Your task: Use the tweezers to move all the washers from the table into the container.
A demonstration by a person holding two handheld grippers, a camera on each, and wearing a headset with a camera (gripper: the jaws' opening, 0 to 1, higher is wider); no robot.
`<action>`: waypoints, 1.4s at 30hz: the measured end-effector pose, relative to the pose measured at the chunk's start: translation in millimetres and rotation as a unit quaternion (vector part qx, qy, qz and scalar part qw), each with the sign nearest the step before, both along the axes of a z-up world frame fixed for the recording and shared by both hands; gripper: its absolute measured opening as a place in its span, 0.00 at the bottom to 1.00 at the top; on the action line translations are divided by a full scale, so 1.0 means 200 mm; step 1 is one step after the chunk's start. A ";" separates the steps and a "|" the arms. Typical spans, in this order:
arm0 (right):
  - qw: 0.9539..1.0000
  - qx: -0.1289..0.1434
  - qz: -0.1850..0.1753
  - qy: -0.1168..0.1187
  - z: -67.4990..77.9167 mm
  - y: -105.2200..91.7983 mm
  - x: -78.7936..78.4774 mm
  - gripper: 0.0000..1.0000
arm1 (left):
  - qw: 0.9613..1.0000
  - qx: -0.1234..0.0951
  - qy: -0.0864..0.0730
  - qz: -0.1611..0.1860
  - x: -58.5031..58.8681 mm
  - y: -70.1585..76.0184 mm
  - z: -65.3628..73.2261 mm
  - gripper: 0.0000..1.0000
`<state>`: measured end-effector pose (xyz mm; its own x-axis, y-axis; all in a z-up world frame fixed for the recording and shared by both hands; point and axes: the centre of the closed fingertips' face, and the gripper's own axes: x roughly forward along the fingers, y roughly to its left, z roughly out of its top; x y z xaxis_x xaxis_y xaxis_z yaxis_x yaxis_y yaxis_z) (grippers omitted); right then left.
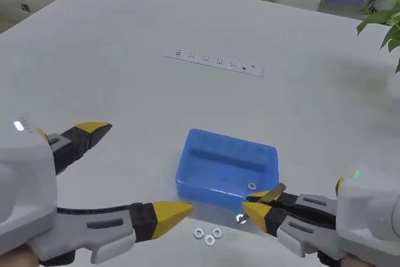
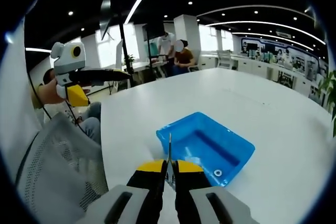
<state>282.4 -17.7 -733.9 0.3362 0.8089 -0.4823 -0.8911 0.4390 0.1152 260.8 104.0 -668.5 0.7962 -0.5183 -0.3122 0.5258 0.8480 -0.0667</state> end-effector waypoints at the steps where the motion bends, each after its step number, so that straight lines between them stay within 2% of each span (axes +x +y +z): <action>1: 1.000 0.001 0.000 -0.002 0.02 0.00 0.00 0.03 | 1.000 0.000 0.000 0.001 0.00 0.00 0.00 0.96; 8: 1.000 0.012 -0.008 -0.014 0.13 -0.01 0.07 0.03 | 1.000 0.000 0.000 -0.002 0.00 0.00 0.00 0.96; 12: 1.000 0.021 -0.018 -0.012 0.15 -0.01 0.12 0.03 | 1.000 0.001 0.001 -0.007 0.00 -0.01 0.00 0.95; 16: 0.999 0.035 -0.039 0.000 0.14 -0.02 0.18 0.03 | 1.000 -0.001 -0.001 -0.006 0.01 -0.01 0.01 0.95; 19: 0.997 0.046 -0.061 0.018 0.12 -0.02 0.24 0.03 | 1.000 -0.001 -0.001 -0.004 0.01 0.00 0.01 0.95; 23: 0.995 0.035 -0.084 0.025 0.05 -0.04 0.31 0.03 | 1.000 0.002 0.002 -0.006 0.00 0.01 0.00 0.95; 27: 0.991 0.049 -0.110 0.062 0.00 -0.04 0.35 0.03 | 1.000 0.002 0.001 -0.004 0.00 0.01 0.01 0.94; 30: 0.989 0.042 -0.118 0.078 -0.06 -0.04 0.37 0.03 | 1.000 0.002 0.001 -0.003 0.00 0.01 0.01 0.94; 35: 0.987 0.045 -0.125 0.090 -0.11 -0.02 0.41 0.03 | 1.000 0.004 0.002 -0.003 0.00 0.02 0.01 0.94; 42: 0.989 0.028 -0.116 0.085 -0.16 0.01 0.44 0.03 | 1.000 0.005 0.004 0.002 -0.01 0.03 0.00 0.94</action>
<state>370.8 -15.9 -766.1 0.4335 0.7465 -0.5047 -0.7334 0.6177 0.2838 258.6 110.8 -668.0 0.7953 -0.5124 -0.3240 0.5221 0.8505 -0.0635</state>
